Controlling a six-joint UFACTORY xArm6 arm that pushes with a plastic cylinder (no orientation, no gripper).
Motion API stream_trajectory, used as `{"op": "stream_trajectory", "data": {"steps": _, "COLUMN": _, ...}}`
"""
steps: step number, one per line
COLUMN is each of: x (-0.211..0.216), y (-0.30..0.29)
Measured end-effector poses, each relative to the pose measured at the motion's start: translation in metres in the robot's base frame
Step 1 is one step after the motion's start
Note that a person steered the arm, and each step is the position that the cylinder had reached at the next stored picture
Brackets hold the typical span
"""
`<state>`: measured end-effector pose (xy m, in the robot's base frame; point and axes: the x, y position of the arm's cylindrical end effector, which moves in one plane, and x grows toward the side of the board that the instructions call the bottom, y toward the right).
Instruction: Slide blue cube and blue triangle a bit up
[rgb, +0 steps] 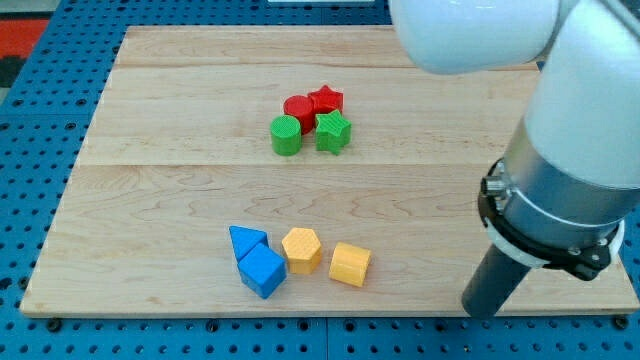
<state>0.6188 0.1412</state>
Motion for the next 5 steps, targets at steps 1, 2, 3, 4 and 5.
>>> {"op": "stream_trajectory", "data": {"steps": 1, "x": -0.001, "y": -0.062}}
{"op": "stream_trajectory", "data": {"steps": 2, "x": 0.0, "y": -0.095}}
{"op": "stream_trajectory", "data": {"steps": 3, "x": -0.033, "y": -0.094}}
{"op": "stream_trajectory", "data": {"steps": 4, "x": -0.009, "y": -0.073}}
{"op": "stream_trajectory", "data": {"steps": 5, "x": 0.0, "y": -0.072}}
